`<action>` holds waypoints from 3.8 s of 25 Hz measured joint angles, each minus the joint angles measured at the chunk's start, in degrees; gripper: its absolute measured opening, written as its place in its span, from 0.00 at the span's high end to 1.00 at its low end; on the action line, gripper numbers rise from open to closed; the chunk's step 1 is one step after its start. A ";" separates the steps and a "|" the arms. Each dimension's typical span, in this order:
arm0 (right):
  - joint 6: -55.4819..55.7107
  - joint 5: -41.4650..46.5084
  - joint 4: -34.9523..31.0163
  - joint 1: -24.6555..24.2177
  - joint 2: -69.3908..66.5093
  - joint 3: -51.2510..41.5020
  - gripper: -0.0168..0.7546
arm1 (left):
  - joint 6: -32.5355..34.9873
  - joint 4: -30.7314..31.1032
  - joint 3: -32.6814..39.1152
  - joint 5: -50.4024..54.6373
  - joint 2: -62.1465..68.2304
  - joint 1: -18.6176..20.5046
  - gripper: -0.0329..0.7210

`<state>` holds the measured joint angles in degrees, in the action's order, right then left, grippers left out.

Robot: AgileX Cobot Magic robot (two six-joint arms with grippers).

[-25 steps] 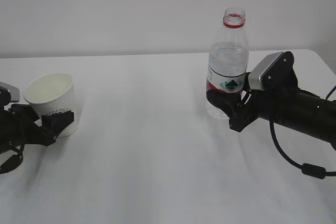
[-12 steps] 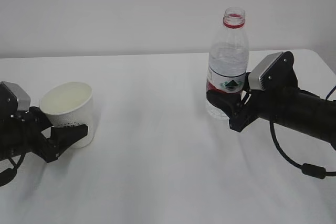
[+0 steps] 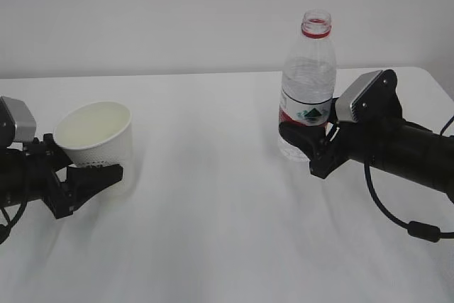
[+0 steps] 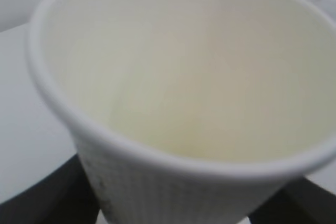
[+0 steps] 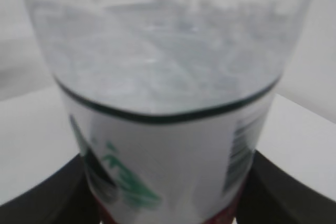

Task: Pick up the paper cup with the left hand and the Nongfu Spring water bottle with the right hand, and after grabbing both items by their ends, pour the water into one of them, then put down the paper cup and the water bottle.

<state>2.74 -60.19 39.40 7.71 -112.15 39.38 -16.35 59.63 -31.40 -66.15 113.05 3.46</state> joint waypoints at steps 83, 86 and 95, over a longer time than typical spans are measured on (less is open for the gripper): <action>-15.45 -1.48 10.98 0.00 5.56 0.00 0.35 | -1.06 -2.24 0.00 0.09 -1.23 -34.79 0.24; -17.05 -1.48 10.98 0.00 5.56 0.00 0.35 | -0.08 -3.66 0.00 0.09 -1.23 -35.52 0.24; -22.89 -1.48 10.98 0.00 5.56 0.00 0.35 | 1.28 -5.19 -1.63 0.09 -1.23 -35.75 0.24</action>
<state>-20.15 -61.67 50.38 7.71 -106.59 39.38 -15.07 54.44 -33.03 -66.06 111.82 -32.28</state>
